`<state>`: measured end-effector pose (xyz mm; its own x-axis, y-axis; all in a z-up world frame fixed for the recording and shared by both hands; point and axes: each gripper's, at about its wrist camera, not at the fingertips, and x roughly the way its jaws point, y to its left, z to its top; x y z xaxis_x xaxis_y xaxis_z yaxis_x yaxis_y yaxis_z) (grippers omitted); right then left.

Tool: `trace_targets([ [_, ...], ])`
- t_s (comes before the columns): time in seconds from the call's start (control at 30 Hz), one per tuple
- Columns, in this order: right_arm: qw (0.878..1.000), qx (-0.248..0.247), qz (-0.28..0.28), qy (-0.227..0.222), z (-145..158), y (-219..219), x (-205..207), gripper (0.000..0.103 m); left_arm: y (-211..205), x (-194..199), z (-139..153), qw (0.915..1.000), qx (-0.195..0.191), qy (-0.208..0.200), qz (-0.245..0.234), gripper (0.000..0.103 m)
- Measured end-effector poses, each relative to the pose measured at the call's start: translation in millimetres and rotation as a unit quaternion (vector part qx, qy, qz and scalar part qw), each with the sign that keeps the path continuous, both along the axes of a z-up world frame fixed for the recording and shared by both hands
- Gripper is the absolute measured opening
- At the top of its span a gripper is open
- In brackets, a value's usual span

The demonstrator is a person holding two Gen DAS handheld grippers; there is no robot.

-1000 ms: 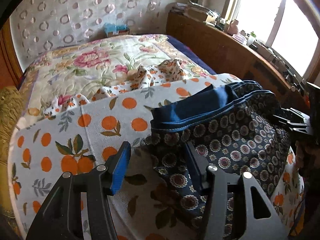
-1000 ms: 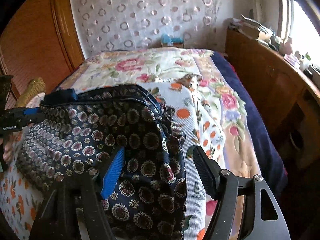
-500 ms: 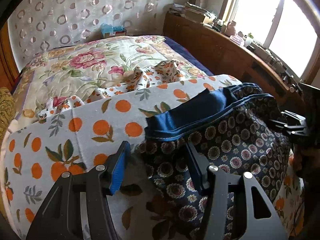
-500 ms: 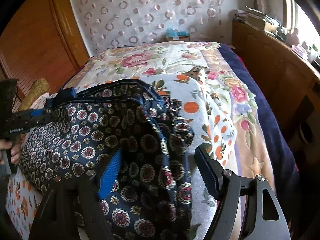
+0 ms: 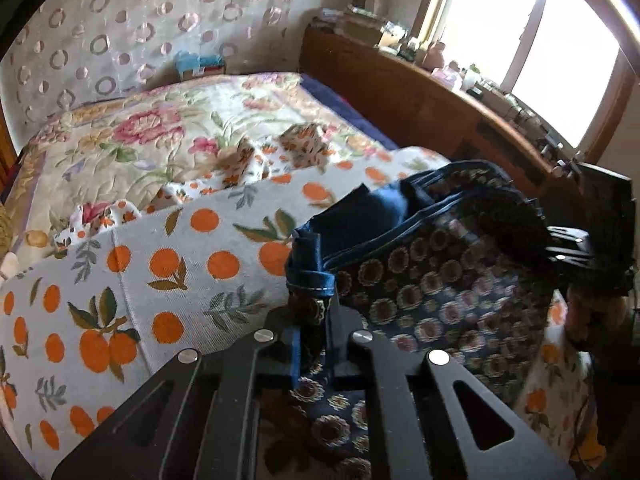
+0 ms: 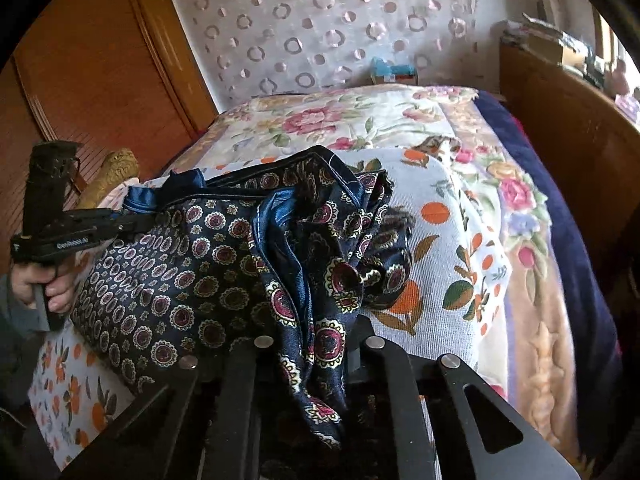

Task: Fold small clothes
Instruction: 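Lift the folded bundle with both grippers and carry it toward the wardrobe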

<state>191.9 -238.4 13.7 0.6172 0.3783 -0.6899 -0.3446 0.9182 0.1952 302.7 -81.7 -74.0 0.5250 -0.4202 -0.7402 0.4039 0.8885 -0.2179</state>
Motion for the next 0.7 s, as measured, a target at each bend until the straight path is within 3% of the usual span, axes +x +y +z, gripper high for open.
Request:
trace_targets([
  [0.13, 0.999, 0.011, -0.004, -0.031, 14, -1, -13, 0.011, 9, -25, 33, 0.9989, -0.027, -0.037, 0.008, 0.008],
  [0.37, 0.996, 0.017, 0.021, -0.089, 49, 13, -27, 0.011, 32, -68, 77, 0.9930, -0.033, -0.109, 0.033, 0.008],
  [0.7, 0.988, 0.003, 0.091, -0.126, 68, 67, -9, 0.011, 98, -104, 96, 0.9826, -0.024, -0.155, 0.099, 0.008],
])
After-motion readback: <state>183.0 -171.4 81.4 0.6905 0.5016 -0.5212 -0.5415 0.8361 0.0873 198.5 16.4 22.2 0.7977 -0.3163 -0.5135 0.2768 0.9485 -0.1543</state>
